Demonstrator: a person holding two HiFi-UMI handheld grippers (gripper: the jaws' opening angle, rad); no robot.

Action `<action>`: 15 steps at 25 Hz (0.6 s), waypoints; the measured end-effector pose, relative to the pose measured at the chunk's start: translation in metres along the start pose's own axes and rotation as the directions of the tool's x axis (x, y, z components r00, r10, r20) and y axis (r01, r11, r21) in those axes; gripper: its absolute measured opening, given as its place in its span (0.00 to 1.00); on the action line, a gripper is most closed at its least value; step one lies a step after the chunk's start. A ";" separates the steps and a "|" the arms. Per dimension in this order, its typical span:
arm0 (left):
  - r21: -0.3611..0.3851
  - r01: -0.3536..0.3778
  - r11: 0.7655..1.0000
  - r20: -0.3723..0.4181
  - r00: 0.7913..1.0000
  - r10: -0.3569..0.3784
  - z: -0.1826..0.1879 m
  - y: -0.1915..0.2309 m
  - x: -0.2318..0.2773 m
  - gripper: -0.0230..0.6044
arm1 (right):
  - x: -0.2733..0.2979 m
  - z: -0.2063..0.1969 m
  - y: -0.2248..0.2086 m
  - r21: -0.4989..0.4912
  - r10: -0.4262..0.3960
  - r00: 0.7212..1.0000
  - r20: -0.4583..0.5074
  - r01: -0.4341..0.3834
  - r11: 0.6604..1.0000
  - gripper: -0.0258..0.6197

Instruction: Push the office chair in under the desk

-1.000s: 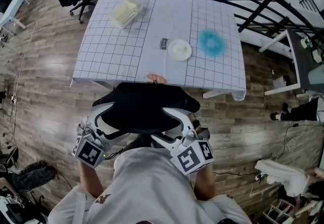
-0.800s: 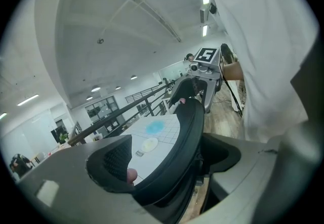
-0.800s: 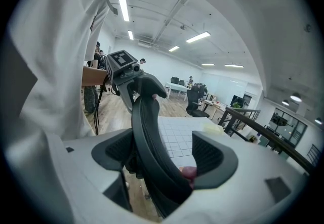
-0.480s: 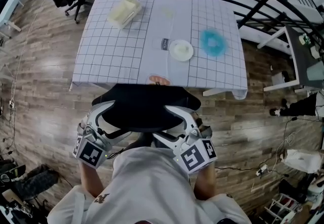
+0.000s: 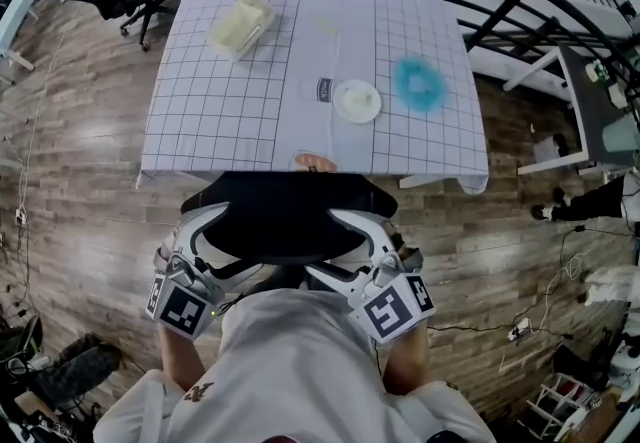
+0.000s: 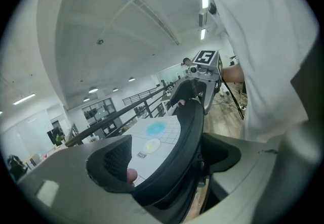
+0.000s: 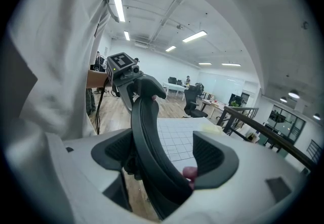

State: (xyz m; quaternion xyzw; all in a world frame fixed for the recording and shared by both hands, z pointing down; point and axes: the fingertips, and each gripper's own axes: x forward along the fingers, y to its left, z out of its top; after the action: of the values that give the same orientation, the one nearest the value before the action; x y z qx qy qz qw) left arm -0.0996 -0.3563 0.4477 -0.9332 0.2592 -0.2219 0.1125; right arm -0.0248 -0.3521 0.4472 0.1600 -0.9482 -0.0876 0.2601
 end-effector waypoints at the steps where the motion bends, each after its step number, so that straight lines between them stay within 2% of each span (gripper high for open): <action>1: 0.000 0.000 1.000 0.000 1.000 0.000 -0.001 0.002 0.000 0.71 | 0.001 0.001 -0.001 0.002 -0.002 1.000 0.000 0.002 1.000 0.63; 15: 0.006 0.016 1.000 0.004 1.000 -0.016 -0.008 0.017 -0.003 0.71 | 0.016 0.005 -0.007 0.016 0.000 1.000 -0.009 0.000 1.000 0.63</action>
State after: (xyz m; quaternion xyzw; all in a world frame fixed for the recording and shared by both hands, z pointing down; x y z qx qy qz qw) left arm -0.1131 -0.3694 0.4484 -0.9353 0.2509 -0.2216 0.1143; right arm -0.0384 -0.3642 0.4485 0.1624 -0.9477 -0.0795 0.2630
